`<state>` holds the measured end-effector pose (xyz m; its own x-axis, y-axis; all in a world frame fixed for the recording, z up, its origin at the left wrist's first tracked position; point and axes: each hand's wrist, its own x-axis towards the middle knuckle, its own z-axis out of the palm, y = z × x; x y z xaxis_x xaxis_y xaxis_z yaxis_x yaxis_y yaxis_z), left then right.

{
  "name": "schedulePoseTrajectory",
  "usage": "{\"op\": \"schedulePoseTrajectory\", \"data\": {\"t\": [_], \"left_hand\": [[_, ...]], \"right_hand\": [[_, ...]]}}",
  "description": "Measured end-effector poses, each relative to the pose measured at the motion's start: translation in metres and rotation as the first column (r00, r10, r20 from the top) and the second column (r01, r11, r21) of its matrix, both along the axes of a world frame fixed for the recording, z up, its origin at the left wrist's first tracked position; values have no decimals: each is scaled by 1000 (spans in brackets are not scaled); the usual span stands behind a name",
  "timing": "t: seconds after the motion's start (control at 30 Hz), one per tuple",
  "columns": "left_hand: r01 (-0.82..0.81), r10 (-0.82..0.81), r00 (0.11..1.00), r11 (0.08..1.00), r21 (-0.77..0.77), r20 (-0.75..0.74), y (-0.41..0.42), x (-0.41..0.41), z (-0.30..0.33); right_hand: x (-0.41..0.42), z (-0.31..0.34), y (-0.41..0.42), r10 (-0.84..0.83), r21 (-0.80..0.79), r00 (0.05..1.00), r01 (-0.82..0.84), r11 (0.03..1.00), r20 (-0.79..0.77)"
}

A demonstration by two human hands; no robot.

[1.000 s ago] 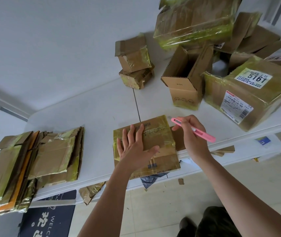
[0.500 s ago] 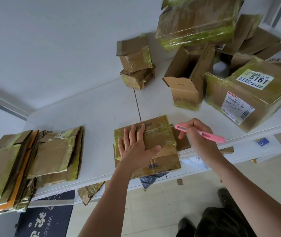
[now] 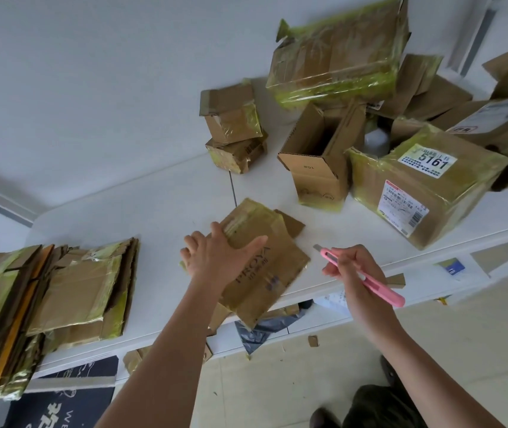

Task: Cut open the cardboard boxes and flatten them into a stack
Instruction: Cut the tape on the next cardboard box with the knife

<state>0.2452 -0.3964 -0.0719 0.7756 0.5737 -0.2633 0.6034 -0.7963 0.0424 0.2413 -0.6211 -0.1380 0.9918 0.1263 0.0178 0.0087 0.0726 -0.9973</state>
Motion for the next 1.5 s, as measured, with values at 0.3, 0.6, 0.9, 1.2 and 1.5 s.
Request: {"op": "schedulePoseTrajectory", "data": {"t": [0.3, 0.6, 0.9, 1.2, 1.5], "left_hand": [[-213, 212, 977, 976, -49, -24, 6, 2, 8], [-422, 462, 887, 800, -426, -11, 36, -15, -13], [66, -24, 983, 971, -229, 184, 54, -24, -23], [58, -57, 998, 998, -29, 23, 30, -36, -4], [179, -140, 970, 965, -193, 198, 34, -38, -37]], "right_hand": [[-27, 1, 35, 86, 163, 993, -72, 984, -81], [-65, 6, 82, 34, 141, 999, -32, 990, -10], [-59, 4, 85, 28, 226, 997, -12, 974, -70], [21, 18, 84, -16, 136, 999, 22, 990, -44], [44, 1, 72, 88, 138, 987, -69, 988, -135]]}}
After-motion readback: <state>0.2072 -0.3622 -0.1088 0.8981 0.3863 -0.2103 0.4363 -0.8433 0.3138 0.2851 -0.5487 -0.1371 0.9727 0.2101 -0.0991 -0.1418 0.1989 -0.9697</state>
